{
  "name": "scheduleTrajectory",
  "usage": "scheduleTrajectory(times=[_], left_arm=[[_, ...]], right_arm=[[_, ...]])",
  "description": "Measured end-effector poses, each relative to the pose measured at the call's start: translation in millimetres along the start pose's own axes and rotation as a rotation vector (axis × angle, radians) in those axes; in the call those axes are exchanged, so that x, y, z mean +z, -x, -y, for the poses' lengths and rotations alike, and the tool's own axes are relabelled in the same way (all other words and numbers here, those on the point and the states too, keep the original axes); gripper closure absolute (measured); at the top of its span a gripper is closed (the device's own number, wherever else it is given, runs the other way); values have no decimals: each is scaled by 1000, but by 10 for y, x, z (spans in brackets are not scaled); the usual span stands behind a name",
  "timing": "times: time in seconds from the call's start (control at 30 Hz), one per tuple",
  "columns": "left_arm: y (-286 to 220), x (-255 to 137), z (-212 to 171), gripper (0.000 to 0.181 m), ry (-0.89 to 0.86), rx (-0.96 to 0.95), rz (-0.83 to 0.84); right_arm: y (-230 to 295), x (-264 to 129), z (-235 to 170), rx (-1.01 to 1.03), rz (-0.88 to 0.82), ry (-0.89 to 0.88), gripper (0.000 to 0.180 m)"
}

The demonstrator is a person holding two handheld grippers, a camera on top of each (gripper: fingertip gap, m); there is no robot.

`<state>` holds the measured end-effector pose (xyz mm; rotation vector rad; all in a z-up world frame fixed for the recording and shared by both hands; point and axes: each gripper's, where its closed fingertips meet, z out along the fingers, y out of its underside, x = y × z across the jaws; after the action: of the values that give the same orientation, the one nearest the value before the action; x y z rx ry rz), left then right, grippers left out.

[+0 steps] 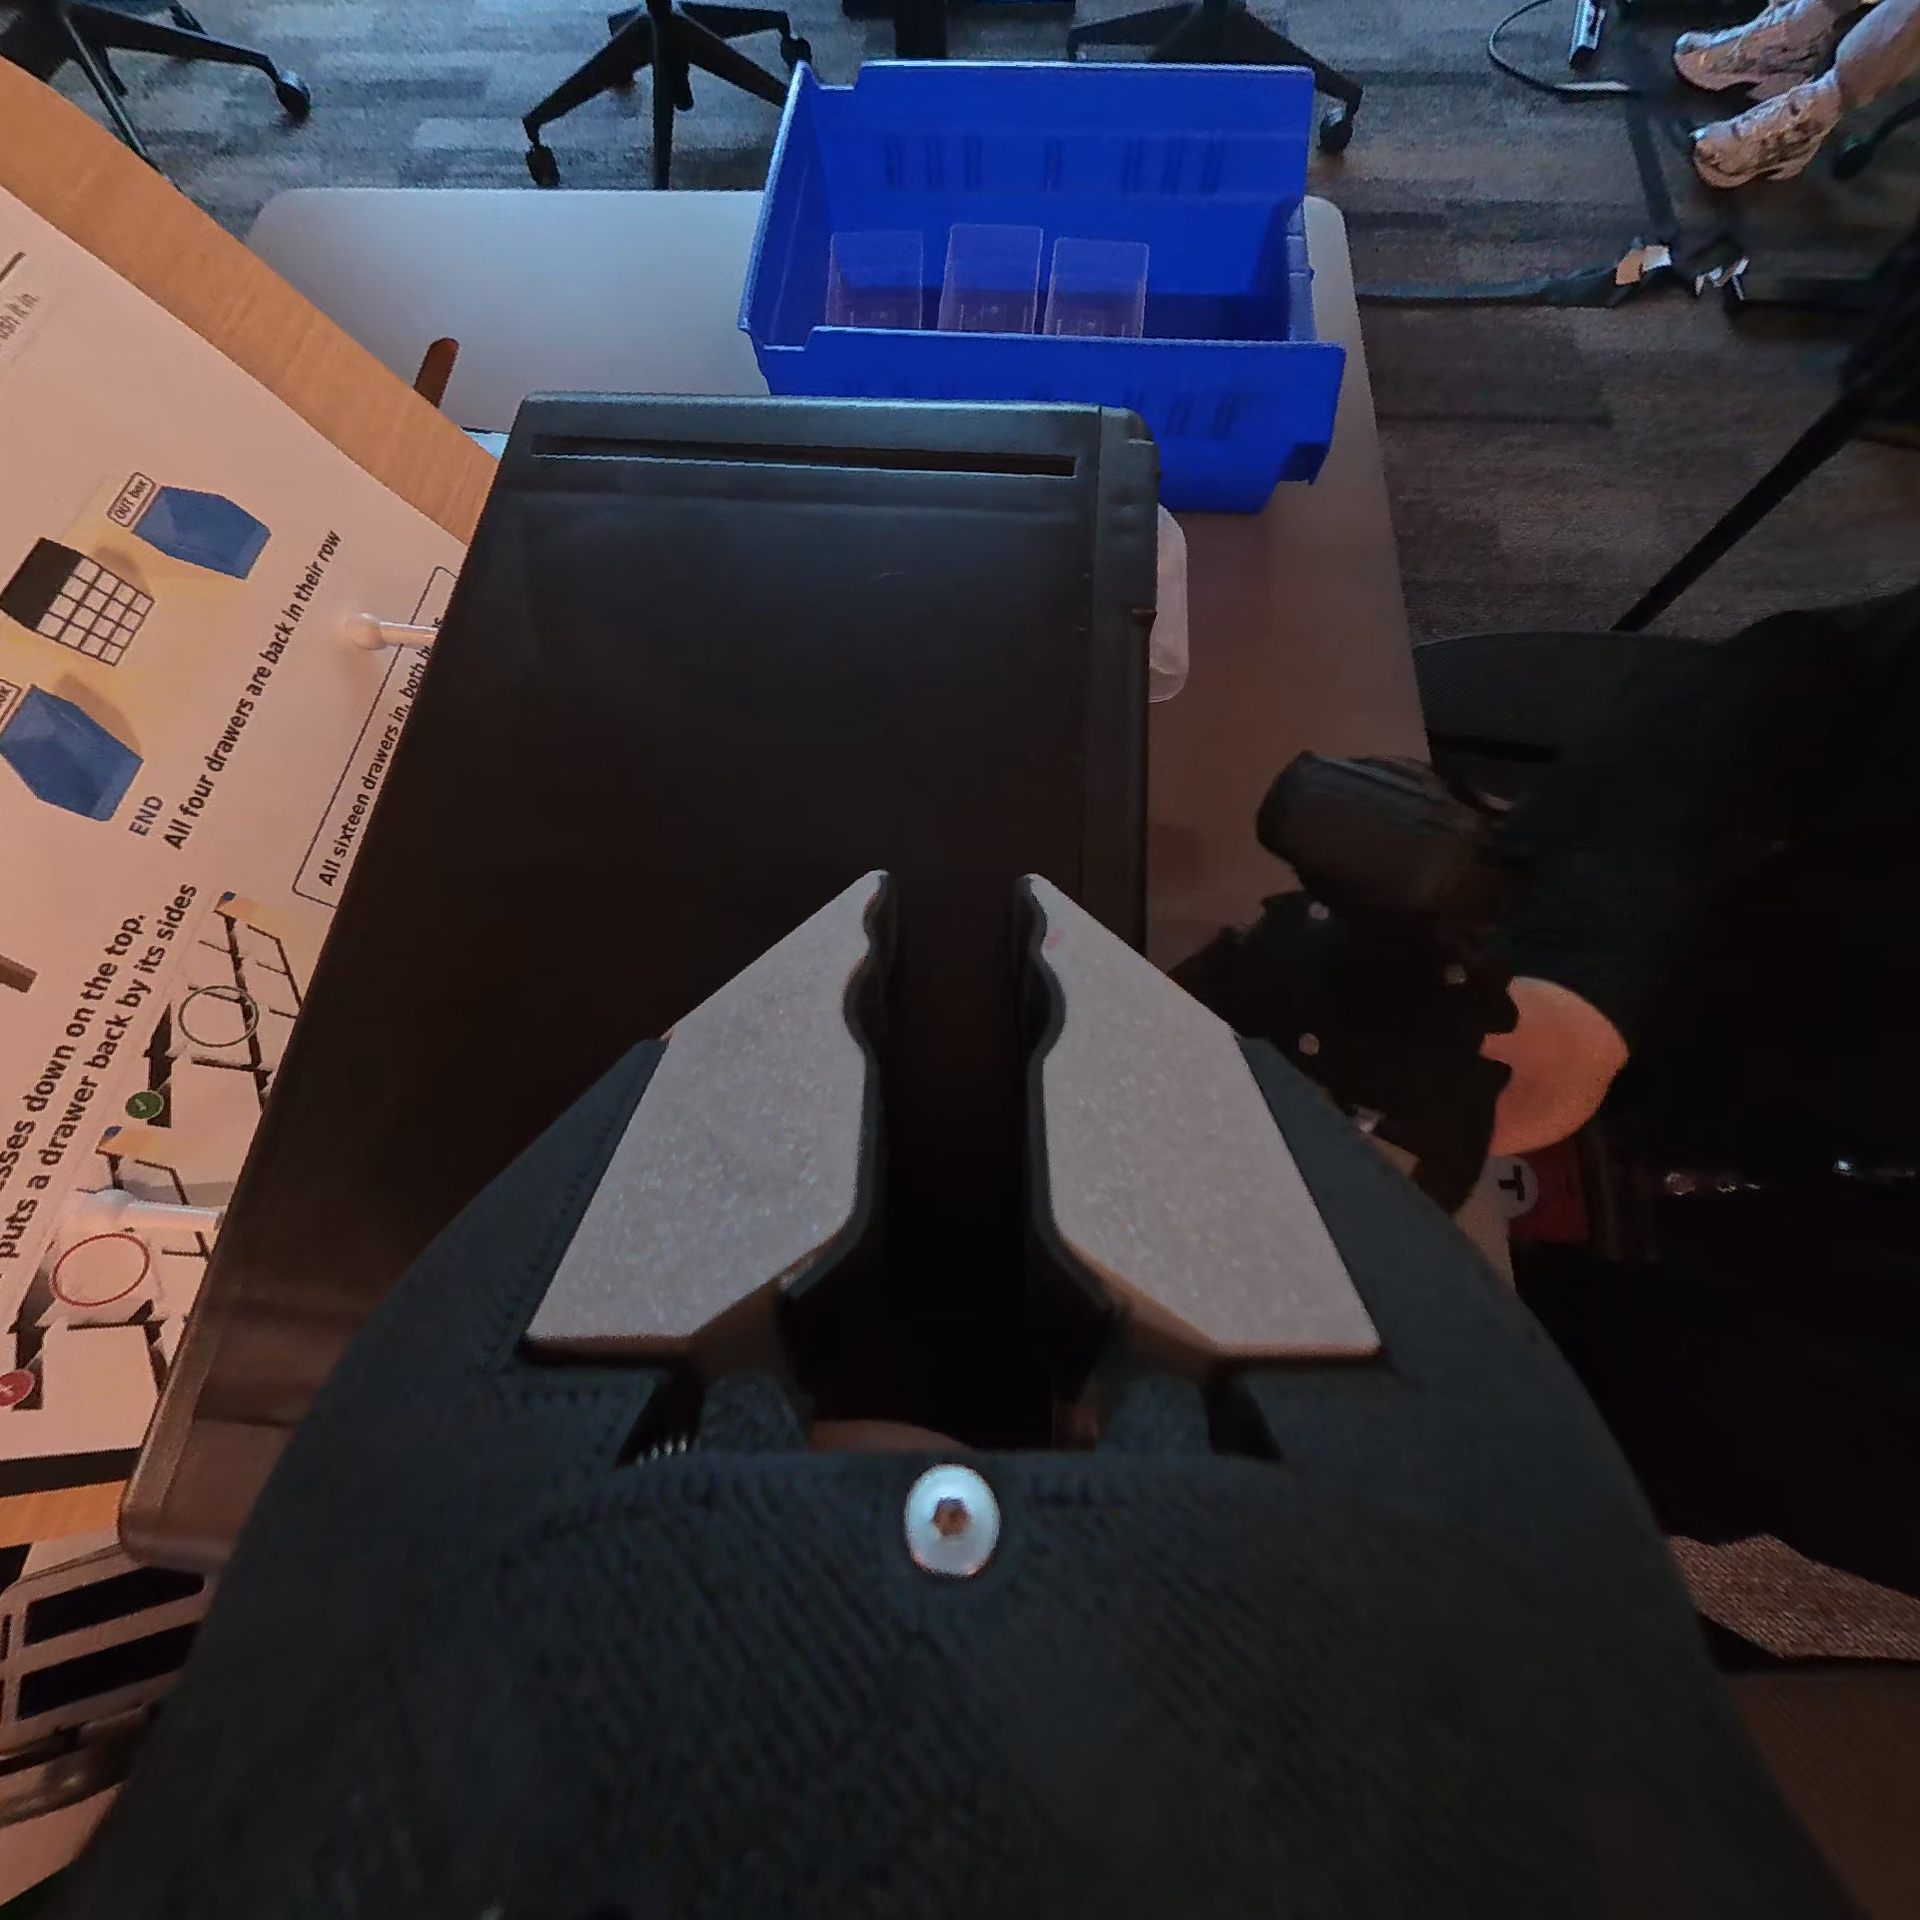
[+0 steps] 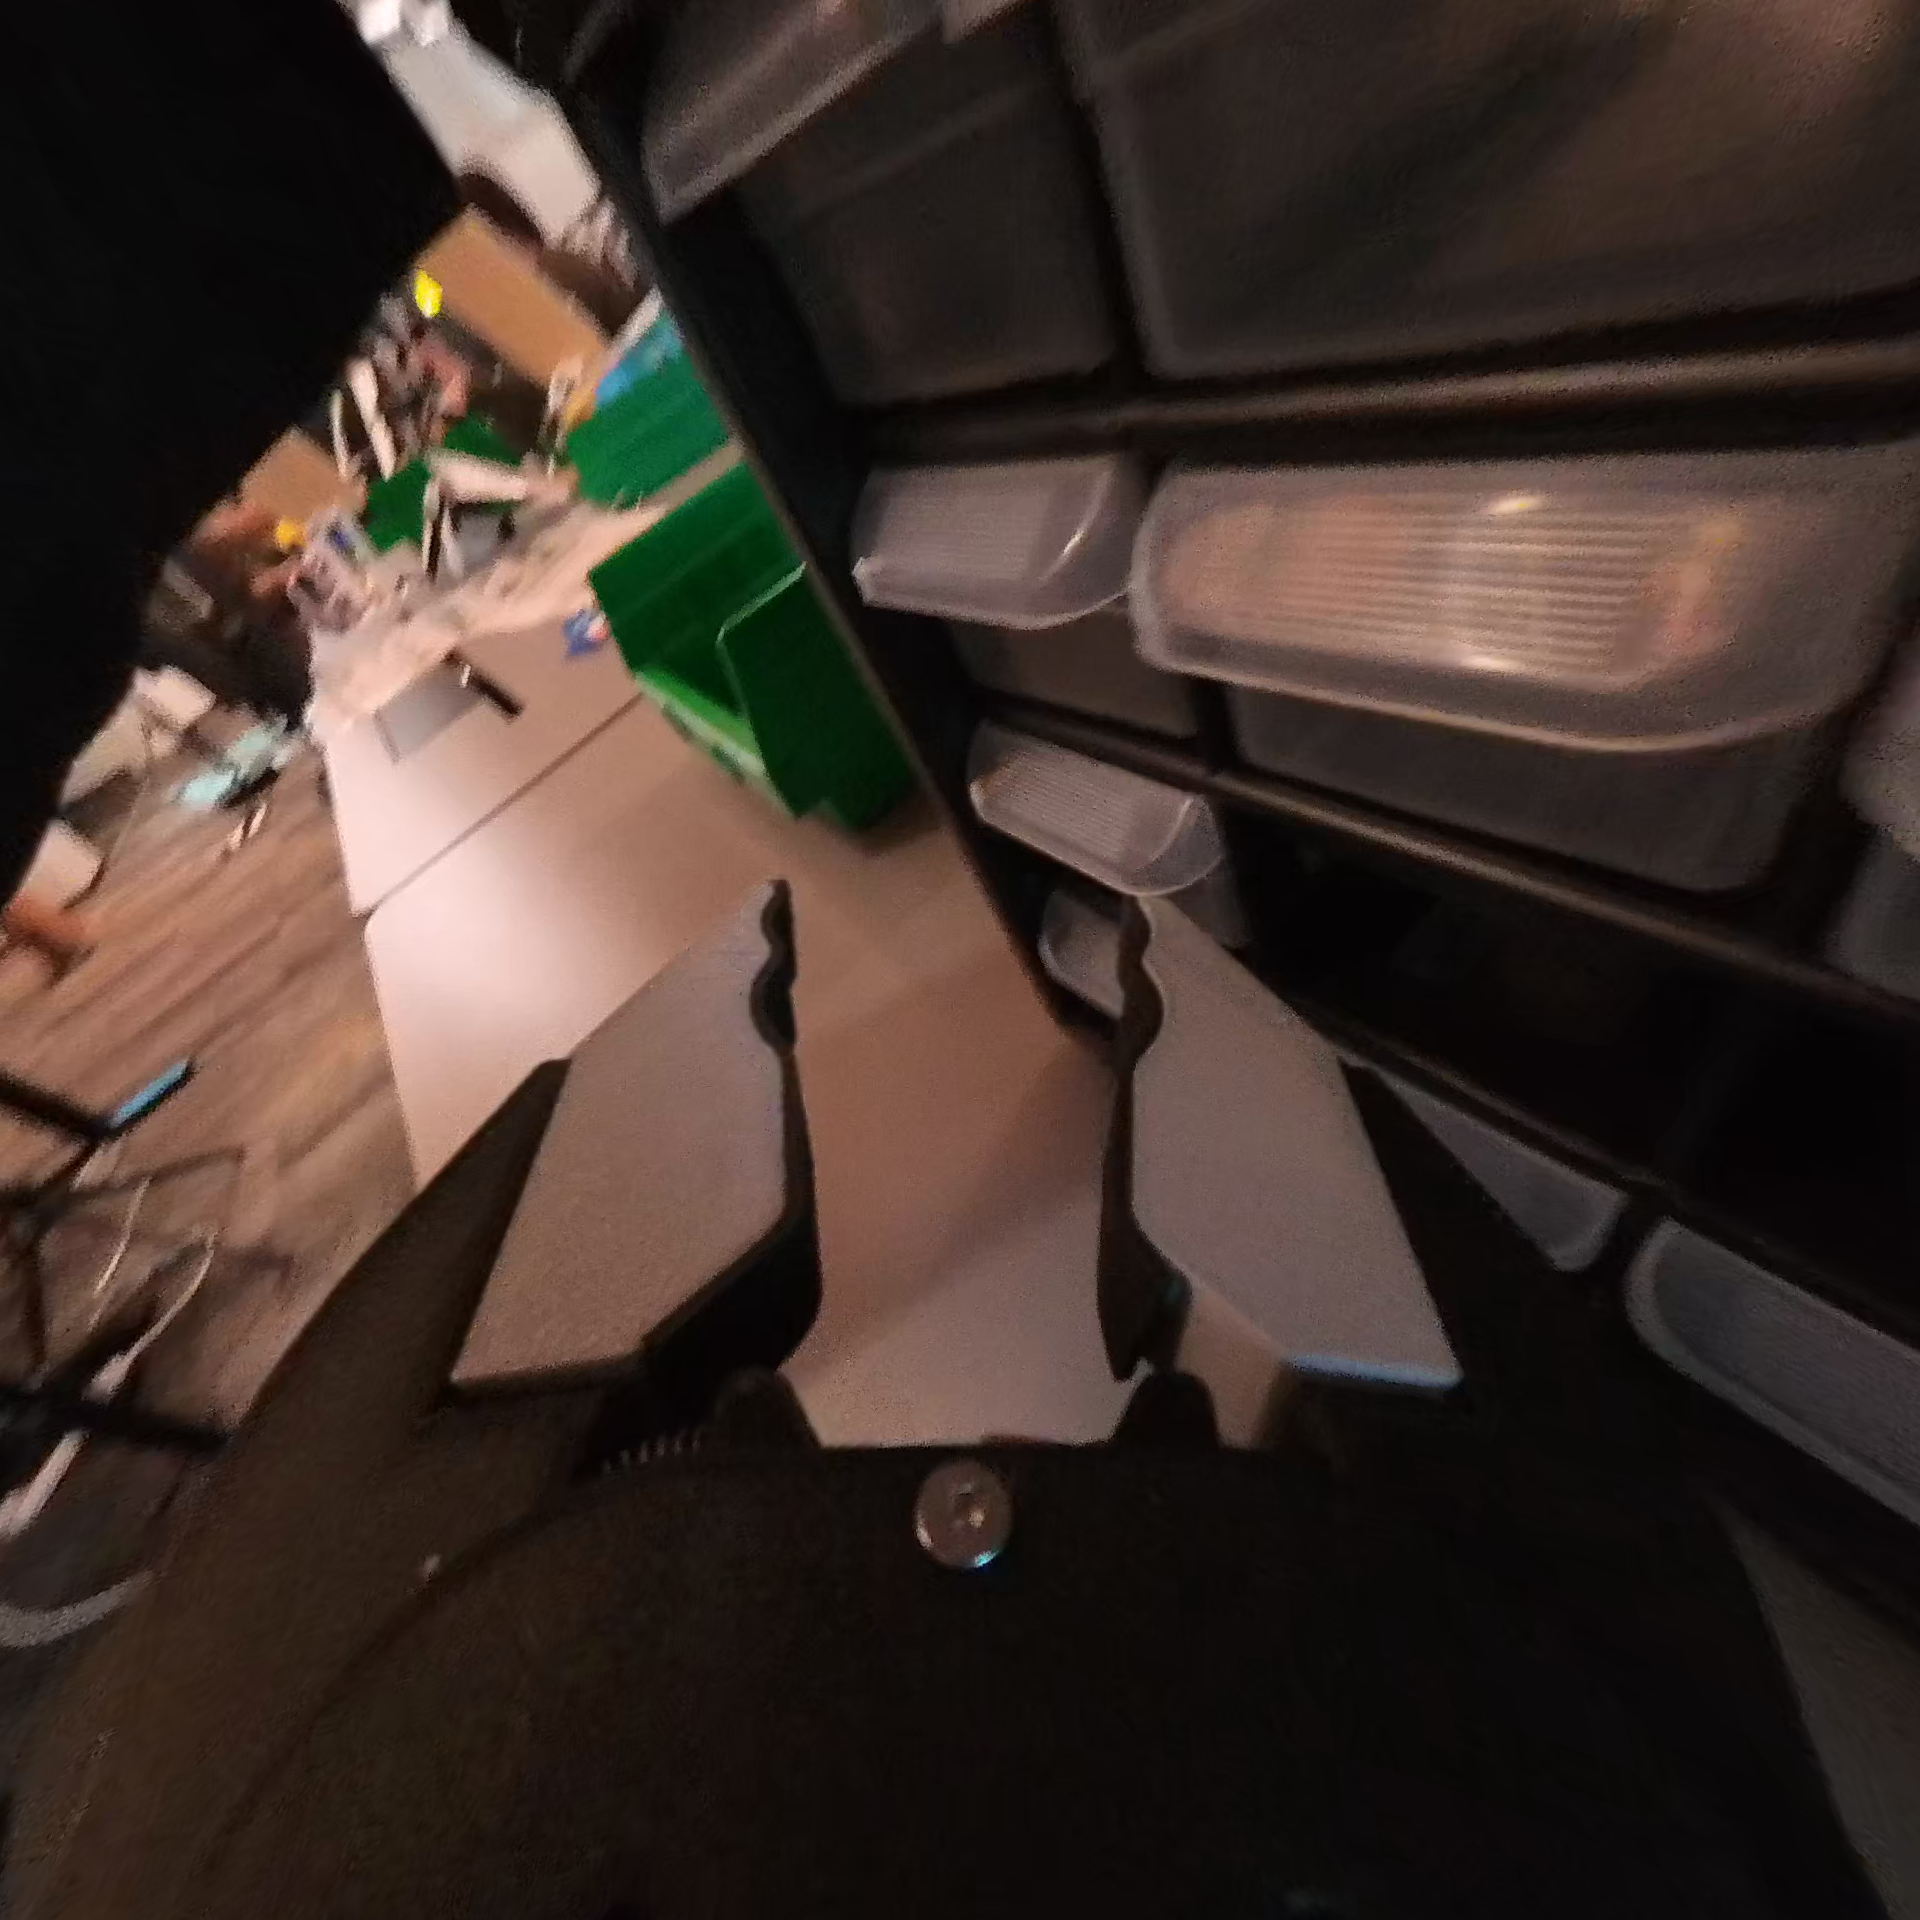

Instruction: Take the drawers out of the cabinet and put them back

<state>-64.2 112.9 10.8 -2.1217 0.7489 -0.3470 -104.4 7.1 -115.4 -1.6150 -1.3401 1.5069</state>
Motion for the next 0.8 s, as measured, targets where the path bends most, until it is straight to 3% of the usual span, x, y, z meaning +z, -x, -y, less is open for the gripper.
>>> scheduleTrajectory(times=[0.13,0.33,0.43,0.57,0.77,0.8], left_arm=[[-9,1,2,161,-1,5,-7],[-12,-1,2,161,-3,5,-5],[-15,0,1,161,-1,6,-4],[-14,-1,2,161,-1,6,-6],[-16,0,3,161,-1,6,-10],[-17,-1,2,161,-2,6,-8]], right_arm=[[-124,37,47,129,-22,-89,154],[-123,25,117,368,105,-212,164],[-86,-3,79,428,186,-188,174],[195,-160,-92,442,287,-115,174],[506,-386,-318,309,315,-53,171],[523,-406,-365,285,317,-25,158]])
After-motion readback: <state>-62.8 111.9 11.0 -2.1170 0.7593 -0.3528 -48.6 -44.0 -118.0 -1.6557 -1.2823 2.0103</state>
